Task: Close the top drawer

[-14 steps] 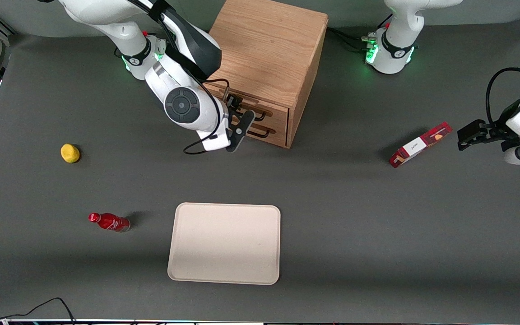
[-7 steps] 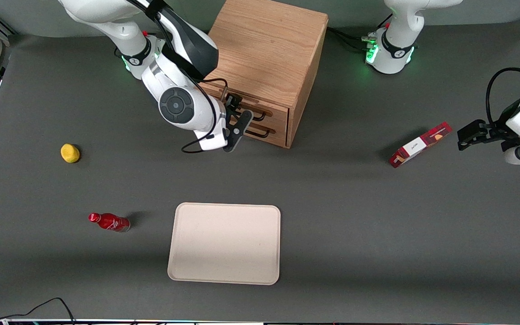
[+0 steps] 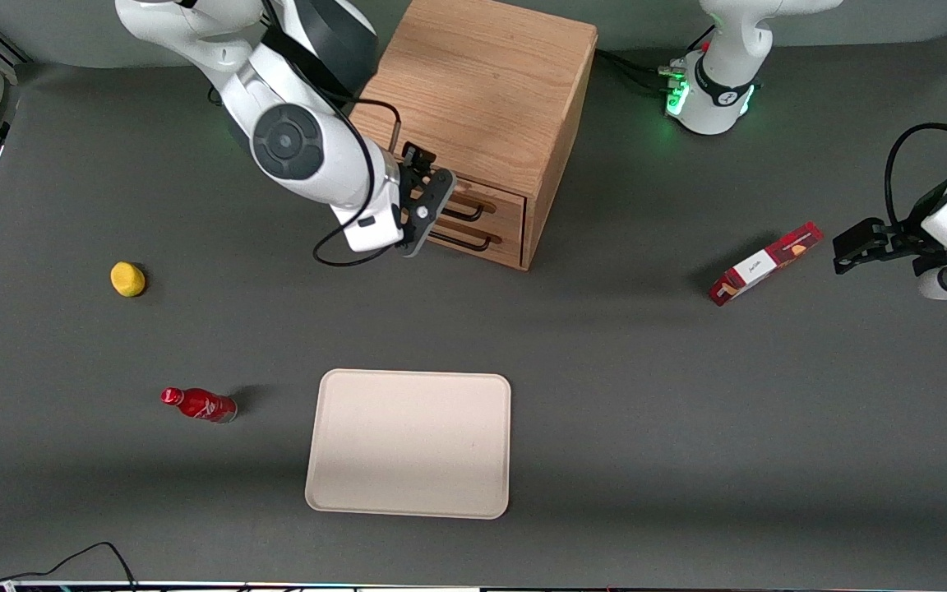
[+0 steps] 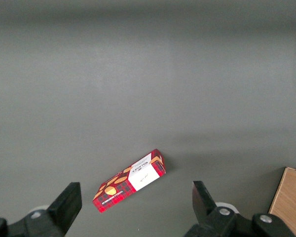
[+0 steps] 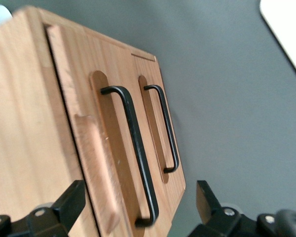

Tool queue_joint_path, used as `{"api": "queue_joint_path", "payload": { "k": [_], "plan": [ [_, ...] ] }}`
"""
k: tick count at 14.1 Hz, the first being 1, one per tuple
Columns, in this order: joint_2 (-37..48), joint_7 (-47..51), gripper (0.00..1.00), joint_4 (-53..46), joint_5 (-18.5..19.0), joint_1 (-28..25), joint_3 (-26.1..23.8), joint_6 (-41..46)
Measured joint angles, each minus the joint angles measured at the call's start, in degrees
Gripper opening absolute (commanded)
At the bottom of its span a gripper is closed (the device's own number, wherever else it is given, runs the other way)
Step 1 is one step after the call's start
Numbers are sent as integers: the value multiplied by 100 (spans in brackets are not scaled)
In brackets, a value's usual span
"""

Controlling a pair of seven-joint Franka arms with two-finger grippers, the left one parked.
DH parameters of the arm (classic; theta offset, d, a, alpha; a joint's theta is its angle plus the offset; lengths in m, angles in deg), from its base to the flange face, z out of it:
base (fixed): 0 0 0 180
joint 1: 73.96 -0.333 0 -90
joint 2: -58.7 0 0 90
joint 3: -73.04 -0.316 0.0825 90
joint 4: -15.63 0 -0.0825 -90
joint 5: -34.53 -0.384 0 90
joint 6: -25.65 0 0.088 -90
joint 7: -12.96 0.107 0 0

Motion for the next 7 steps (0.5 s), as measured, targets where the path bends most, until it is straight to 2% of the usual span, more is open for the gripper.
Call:
{"api": "queue_joint_path", "payload": {
  "k": [2,4,7],
  "plan": [
    [243,616,100,-238,8,72,104,225],
    [681,1741,100,-315,110,93,238,457],
    [1366,3627,100,-297,636,91,658,964]
  ]
}}
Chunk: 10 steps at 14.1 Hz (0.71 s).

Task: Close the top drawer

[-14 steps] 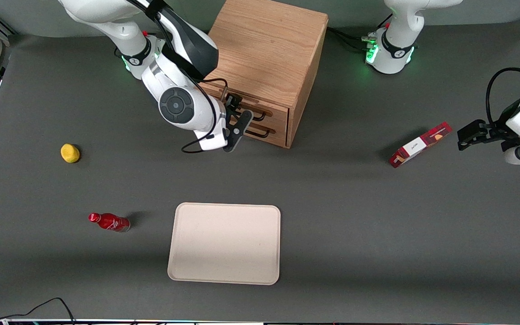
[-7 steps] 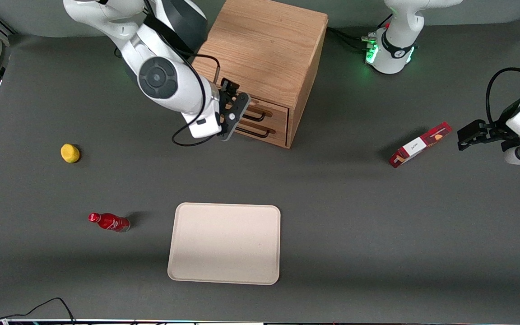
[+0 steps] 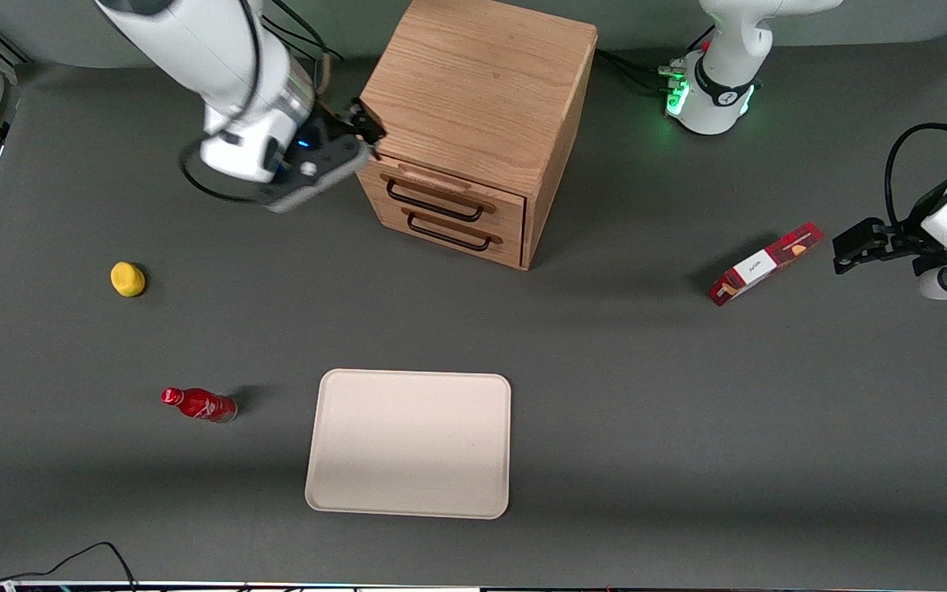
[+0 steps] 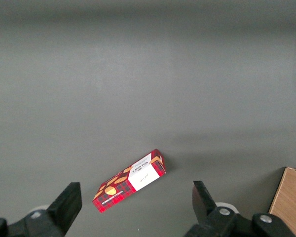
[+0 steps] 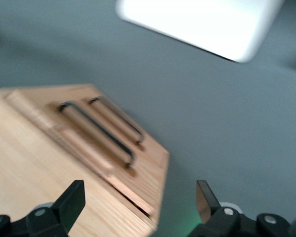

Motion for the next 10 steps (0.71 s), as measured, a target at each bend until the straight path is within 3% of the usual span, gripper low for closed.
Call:
{"api": "queue_joint_path", "payload": {
  "k": [2,4,7,10],
  "plan": [
    [209,784,100,40,548,4,445,183],
    [283,1030,100,121,814,19,1007,191],
    [400,1032,100,458,829,57,1840,151],
    [846,1032,100,1327,674,61,2364,-400]
  ]
}}
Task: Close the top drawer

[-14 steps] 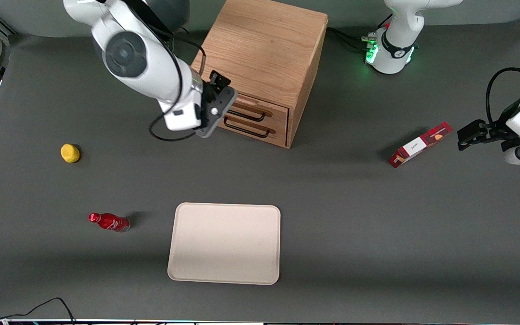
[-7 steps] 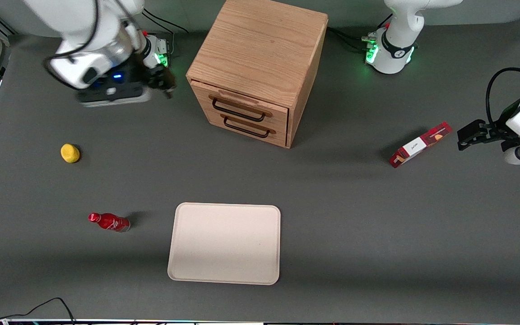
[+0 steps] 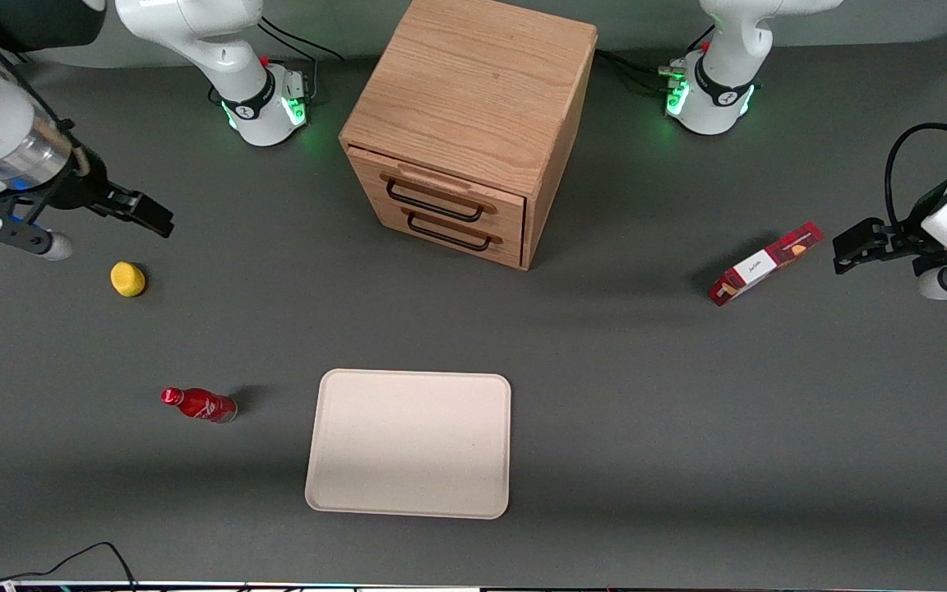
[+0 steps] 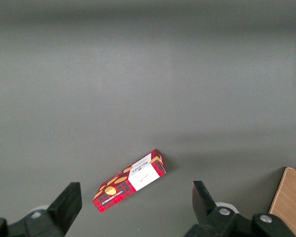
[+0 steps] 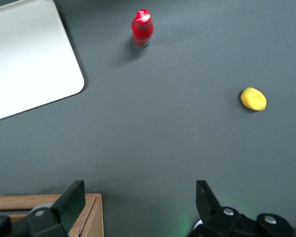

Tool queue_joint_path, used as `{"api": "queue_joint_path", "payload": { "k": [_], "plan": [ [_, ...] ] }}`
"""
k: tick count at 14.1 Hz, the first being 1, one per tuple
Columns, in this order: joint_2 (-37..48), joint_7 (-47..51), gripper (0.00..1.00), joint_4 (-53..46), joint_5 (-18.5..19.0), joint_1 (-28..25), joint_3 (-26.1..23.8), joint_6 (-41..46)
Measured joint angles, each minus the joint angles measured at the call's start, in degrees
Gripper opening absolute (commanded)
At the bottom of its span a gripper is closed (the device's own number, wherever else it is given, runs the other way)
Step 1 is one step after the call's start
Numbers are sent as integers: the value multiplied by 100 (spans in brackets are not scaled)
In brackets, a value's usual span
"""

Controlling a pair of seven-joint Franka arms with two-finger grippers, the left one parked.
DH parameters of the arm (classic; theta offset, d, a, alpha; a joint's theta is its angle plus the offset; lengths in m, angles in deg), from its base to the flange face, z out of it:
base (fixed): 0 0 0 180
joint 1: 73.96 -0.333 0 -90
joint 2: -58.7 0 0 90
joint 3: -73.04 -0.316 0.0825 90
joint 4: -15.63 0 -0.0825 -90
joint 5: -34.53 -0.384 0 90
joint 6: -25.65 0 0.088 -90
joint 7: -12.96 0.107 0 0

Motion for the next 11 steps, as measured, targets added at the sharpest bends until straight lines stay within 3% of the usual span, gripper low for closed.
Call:
{"api": "queue_joint_path", "payload": {
  "k": [4,8,11],
  "plan": [
    [806,-466,100,1090,-22,-2,103,-408],
    [1005,-1633,100,1292,-20,7,400,-468],
    [879,-1851,100,1298,-20,8,511,-559]
  ]
}}
